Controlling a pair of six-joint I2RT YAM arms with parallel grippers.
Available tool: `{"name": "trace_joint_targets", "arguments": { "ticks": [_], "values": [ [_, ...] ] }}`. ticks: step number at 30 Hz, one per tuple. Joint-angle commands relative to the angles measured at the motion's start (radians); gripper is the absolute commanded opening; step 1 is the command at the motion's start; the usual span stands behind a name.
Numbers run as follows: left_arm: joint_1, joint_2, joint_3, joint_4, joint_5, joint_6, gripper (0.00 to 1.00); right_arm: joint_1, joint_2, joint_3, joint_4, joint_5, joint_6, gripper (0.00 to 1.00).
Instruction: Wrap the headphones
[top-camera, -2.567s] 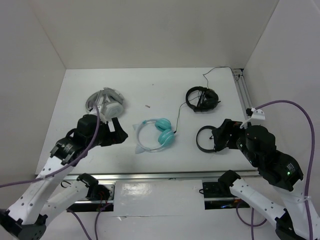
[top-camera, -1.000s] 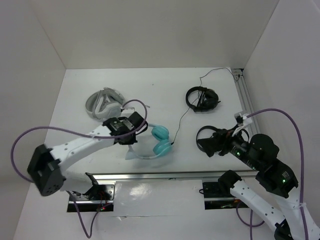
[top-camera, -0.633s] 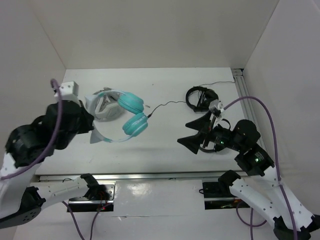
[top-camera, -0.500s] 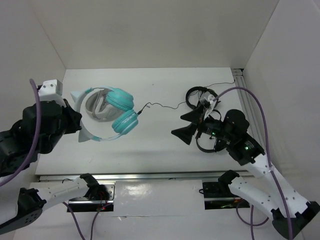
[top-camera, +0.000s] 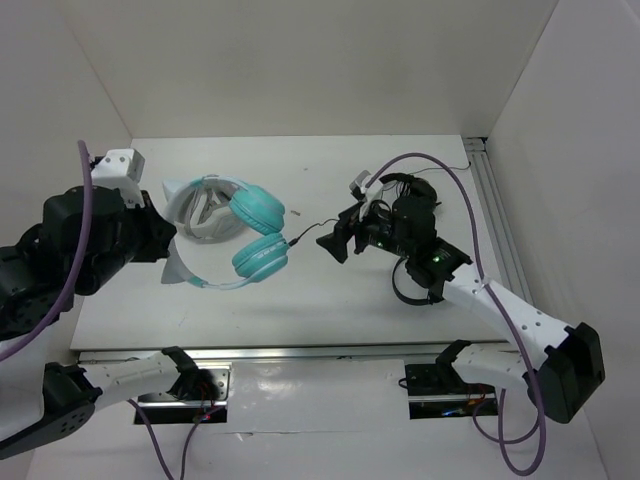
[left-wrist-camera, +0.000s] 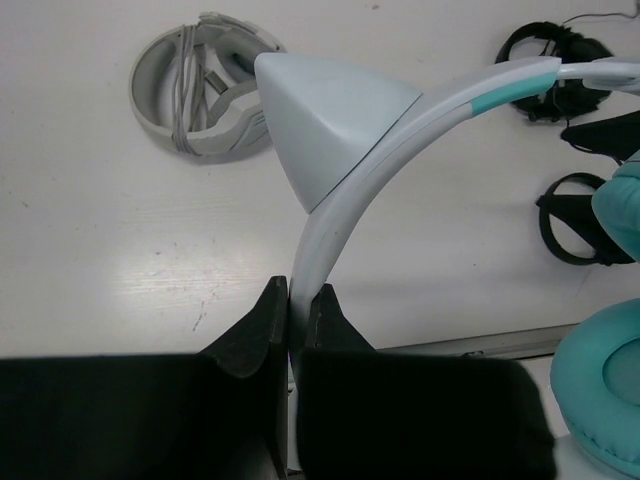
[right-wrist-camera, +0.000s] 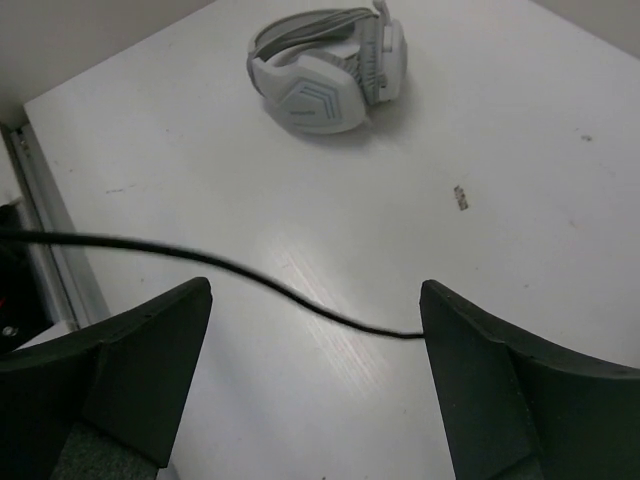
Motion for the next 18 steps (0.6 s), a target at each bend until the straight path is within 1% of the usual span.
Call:
{"name": "trace_joint_targets", "arguments": {
  "ticks": [1, 2, 4, 5, 8, 12, 13, 14, 15, 16, 17, 18],
  "values": [
    [0.006, -0.020, 0.092, 0.077, 0.062, -0.001, 0.00, 0.007, 0.040, 0.039, 0.159, 0.051, -0.049, 0.91],
    [0.006, -0.020, 0.111, 0.077, 0.062, 0.008, 0.00, 0.007, 0.060, 0.039, 0.159, 0.051, -0.049, 0.85],
    [0.006, -0.020, 0.120, 0.077, 0.053, 0.008, 0.00, 0.007, 0.120, 0.064, 0.168, 0.041, -0.049, 0.79],
    [0.006, -0.020, 0.120, 0.077, 0.041, -0.003, 0.00, 0.007, 0.134, 0.064, 0.177, 0.041, -0.058, 0.73],
    [0.006, -0.020, 0.131, 0.077, 0.040, -0.029, 0.00, -0.004, 0.168, 0.038, 0.242, 0.032, -0.046, 0.69],
    [0.006, -0.020, 0.164, 0.077, -0.001, -0.056, 0.00, -0.062, 0.188, 0.012, 0.303, -0.033, -0.003, 0.52],
    [0.006, -0.020, 0.164, 0.077, -0.021, -0.067, 0.00, -0.062, 0.188, 0.001, 0.317, -0.034, -0.003, 0.45],
    [0.006, -0.020, 0.164, 0.077, -0.060, -0.079, 0.00, -0.062, 0.174, -0.036, 0.354, -0.034, 0.014, 0.36],
    [0.006, -0.035, 0.174, 0.077, -0.081, -0.098, 0.00, -0.062, 0.174, -0.056, 0.369, -0.025, 0.024, 0.31],
    [0.006, -0.049, 0.174, 0.077, -0.100, -0.098, 0.00, -0.062, 0.160, -0.074, 0.378, -0.011, 0.024, 0.23],
    [0.006, -0.049, 0.174, 0.077, -0.139, -0.107, 0.00, -0.062, 0.143, -0.106, 0.378, 0.006, 0.038, 0.03],
    [0.006, -0.058, 0.163, 0.077, -0.159, -0.107, 0.00, -0.062, 0.131, -0.119, 0.378, 0.024, 0.038, 0.00]
  ]
}}
